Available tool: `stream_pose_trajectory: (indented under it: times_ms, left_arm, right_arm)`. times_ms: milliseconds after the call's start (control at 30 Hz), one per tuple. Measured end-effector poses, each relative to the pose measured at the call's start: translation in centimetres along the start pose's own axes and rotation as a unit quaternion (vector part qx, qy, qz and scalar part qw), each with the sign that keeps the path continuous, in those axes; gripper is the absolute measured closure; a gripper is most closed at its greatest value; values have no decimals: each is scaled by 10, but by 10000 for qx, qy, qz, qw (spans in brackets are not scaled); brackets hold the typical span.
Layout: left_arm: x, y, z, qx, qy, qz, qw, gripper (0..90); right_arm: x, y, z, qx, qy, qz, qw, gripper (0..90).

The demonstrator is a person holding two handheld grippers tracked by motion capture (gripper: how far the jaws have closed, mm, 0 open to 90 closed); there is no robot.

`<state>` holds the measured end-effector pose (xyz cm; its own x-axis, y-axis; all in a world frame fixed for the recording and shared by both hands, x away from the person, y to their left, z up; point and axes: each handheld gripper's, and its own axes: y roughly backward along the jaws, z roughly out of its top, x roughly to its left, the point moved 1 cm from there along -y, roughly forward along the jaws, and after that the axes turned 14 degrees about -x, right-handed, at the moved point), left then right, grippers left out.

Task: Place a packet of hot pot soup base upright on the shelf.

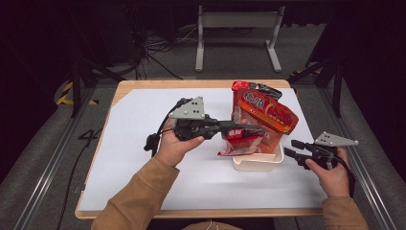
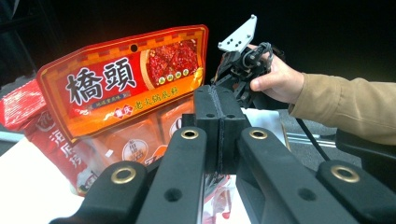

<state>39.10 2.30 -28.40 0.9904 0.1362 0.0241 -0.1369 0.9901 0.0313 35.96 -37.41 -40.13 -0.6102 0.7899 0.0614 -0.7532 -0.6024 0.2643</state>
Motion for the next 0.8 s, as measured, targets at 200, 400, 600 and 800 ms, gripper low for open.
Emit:
stream_pose_trajectory:
  times_ms: [200,400,600,800]
  left_arm:
    - [2,-10,-3,-97,60,-81,9999,900]
    - [1,-19,-5,-161,72,-180,9997,900]
    - [-1,-30,-10,-39,40,-168,9998,900]
    - [-2,-43,-14,-122,46,-233,9996,900]
  right_arm:
    - [-1,-1,-1,-4,-39,0,10000,497]
    - [-2,-1,-2,2,-50,-9,10000,495]
    - [-2,-1,-1,-43,-70,15,10000,494]
    - [-3,1,-1,-59,-97,10,9999,495]
